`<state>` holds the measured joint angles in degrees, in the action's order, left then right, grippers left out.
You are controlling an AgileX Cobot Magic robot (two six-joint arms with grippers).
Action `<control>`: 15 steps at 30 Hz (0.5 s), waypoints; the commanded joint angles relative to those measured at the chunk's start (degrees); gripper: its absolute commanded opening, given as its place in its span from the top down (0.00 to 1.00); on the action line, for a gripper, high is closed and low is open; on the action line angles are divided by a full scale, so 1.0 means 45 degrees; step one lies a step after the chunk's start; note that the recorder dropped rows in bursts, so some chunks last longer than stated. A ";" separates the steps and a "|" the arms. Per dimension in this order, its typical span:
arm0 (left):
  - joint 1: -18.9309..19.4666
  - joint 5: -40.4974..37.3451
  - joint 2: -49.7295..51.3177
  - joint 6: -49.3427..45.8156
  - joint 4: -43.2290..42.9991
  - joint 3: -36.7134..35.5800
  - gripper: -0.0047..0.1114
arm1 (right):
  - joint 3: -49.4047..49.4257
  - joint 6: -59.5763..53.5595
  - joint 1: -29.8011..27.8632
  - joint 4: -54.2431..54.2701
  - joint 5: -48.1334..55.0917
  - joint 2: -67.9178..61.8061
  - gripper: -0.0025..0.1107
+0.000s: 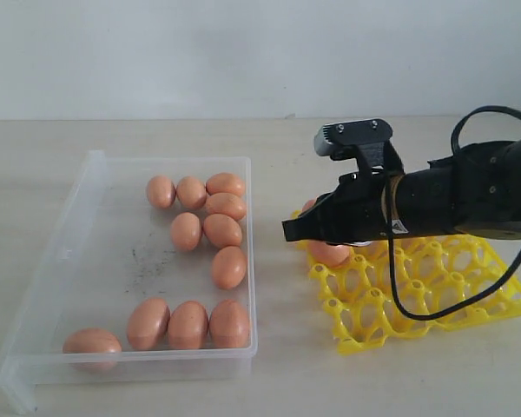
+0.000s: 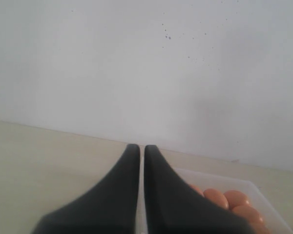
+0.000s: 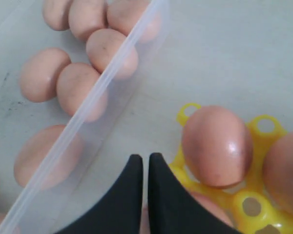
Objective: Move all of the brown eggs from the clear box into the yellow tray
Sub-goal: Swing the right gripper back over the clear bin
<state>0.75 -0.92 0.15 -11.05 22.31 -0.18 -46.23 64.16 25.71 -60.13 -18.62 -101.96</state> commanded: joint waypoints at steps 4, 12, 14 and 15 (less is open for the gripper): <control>0.0019 0.0205 -0.0034 0.0094 0.0135 0.0040 0.93 | -0.0232 0.0578 0.0025 -0.0697 0.2015 -0.0089 0.98; 0.0019 0.0205 -0.0034 0.0094 0.0135 0.0040 0.93 | -0.0232 0.0613 0.0025 -0.0884 0.2850 0.0814 0.98; 0.0019 0.0205 -0.0034 0.0094 0.0135 0.0040 0.93 | -0.0232 0.0658 0.0073 -0.0884 0.3329 0.1181 0.98; 0.0019 0.0205 -0.0034 0.0094 0.0135 0.0040 0.93 | -0.0168 0.0658 0.0183 -0.0884 0.3464 0.1386 0.98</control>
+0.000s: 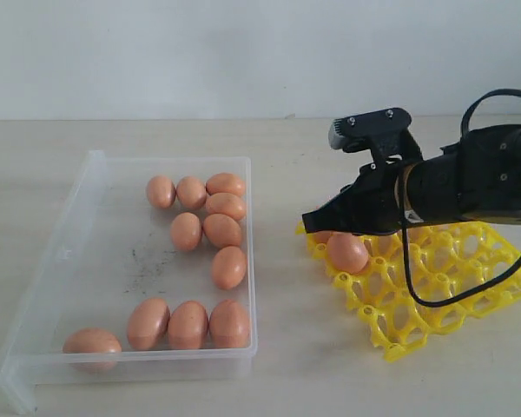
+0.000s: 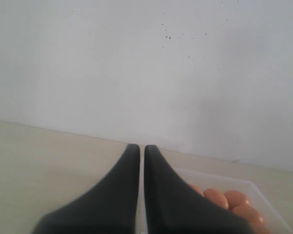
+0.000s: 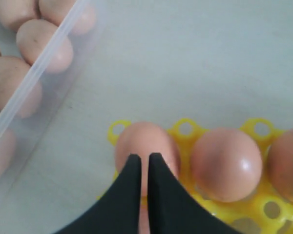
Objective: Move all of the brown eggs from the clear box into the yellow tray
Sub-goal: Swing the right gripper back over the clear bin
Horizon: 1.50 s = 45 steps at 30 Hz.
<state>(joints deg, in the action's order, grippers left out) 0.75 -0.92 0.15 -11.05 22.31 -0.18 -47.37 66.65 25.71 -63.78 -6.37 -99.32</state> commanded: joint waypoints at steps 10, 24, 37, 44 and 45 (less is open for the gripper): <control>0.0019 0.0205 -0.0034 0.0094 0.0135 0.0040 0.93 | 0.1416 0.0275 0.1944 -0.0207 -0.1433 0.1973 0.98; 0.0019 0.0205 -0.0034 0.0094 0.0135 0.0040 0.93 | 0.1239 0.0229 0.3583 -0.0979 0.0979 0.1923 0.98; 0.0019 0.0205 -0.0034 0.0094 0.0135 0.0040 0.93 | -0.2321 1.0581 0.4264 -0.8037 -0.3866 -0.0223 0.93; 0.0019 0.0205 -0.0034 0.0094 0.0135 0.0040 0.93 | -0.3221 -0.2986 0.6239 -0.8037 0.2031 0.0217 0.98; 0.0019 0.0205 -0.0034 0.0094 0.0135 0.0040 0.93 | -0.3228 -0.4852 0.6858 -0.8037 0.4309 0.0176 0.98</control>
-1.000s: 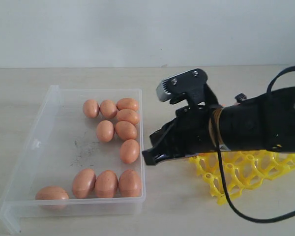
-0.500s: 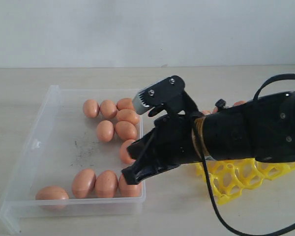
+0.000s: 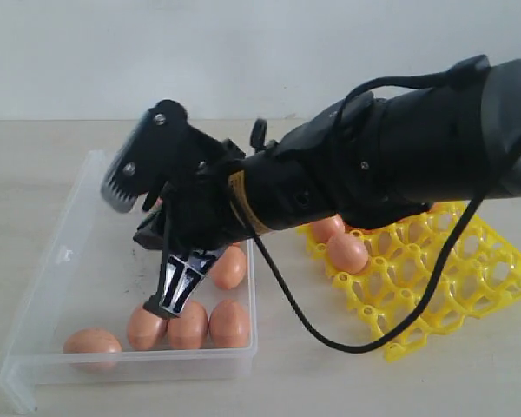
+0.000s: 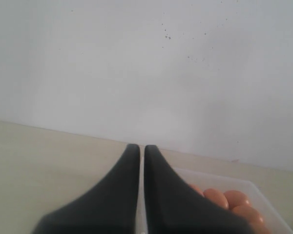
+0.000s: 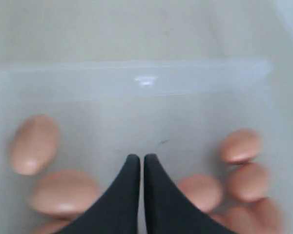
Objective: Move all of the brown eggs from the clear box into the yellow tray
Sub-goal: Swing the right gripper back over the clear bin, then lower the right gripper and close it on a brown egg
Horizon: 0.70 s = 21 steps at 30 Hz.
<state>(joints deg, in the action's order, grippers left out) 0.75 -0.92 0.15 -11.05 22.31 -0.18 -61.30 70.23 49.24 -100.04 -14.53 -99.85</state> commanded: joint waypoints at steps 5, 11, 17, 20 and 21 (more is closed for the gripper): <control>0.0019 0.0205 -0.0034 0.0094 0.0135 0.0040 0.93 | -0.0798 -1.0659 0.3581 0.1111 1.2863 -0.0994 0.98; 0.0019 0.0205 -0.0034 0.0094 0.0135 0.0040 0.93 | -0.5669 -1.3196 0.1826 1.7711 1.4828 -0.2183 0.98; 0.0019 0.0205 -0.0034 0.0094 0.0135 0.0040 0.93 | -0.7480 -1.4414 -0.0158 2.4418 1.5660 -0.3446 0.88; 0.0019 0.0205 -0.0034 0.0094 0.0135 0.0040 0.93 | -0.7480 -1.4414 -0.0158 2.5438 1.5685 -0.3967 0.62; 0.0019 0.0205 -0.0034 0.0094 0.0135 0.0040 0.93 | -0.7480 -1.4165 -0.0158 2.5692 1.5744 -0.4227 0.55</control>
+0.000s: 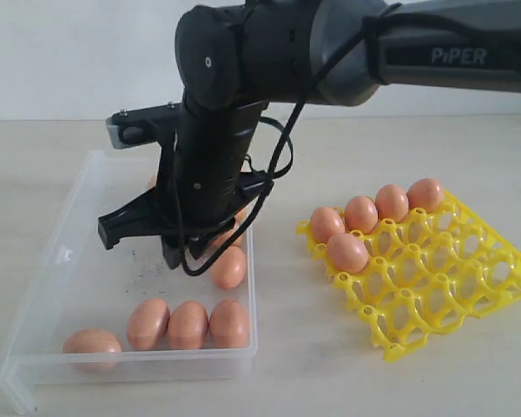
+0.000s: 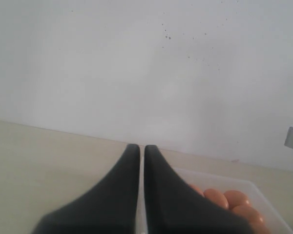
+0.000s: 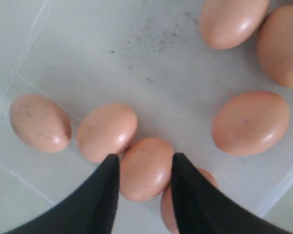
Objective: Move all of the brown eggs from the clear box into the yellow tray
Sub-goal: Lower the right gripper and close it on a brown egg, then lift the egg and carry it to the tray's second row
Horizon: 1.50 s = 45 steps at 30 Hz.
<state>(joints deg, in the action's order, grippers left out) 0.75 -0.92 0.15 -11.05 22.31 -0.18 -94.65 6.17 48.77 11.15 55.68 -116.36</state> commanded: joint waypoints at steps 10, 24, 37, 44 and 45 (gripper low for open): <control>0.0019 0.0205 -0.0034 0.0094 0.0135 0.0040 0.93 | -0.0069 0.1077 -0.0053 0.1103 0.0544 -0.1677 0.55; 0.0019 0.0205 -0.0034 0.0094 0.0135 0.0040 0.93 | -0.0069 0.1240 -0.0053 0.1156 0.0474 -0.2447 0.57; 0.0019 0.0205 -0.0034 0.0094 0.0135 0.0040 0.93 | 0.0834 -0.1045 0.0070 -0.0744 -0.4401 -0.2087 0.98; 0.0019 0.0205 -0.0034 0.0094 0.0135 0.0040 0.93 | 0.3797 -0.2283 0.0115 -0.1651 -0.9777 -0.0461 0.98; 0.0019 0.0205 -0.0034 0.0094 0.0135 0.0040 0.93 | 0.4373 -0.2707 0.0115 -0.1651 -1.0625 -0.0124 0.98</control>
<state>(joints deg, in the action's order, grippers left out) 0.75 -0.92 0.15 -11.05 22.31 -0.18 -80.07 -1.39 49.26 4.59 18.41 -121.20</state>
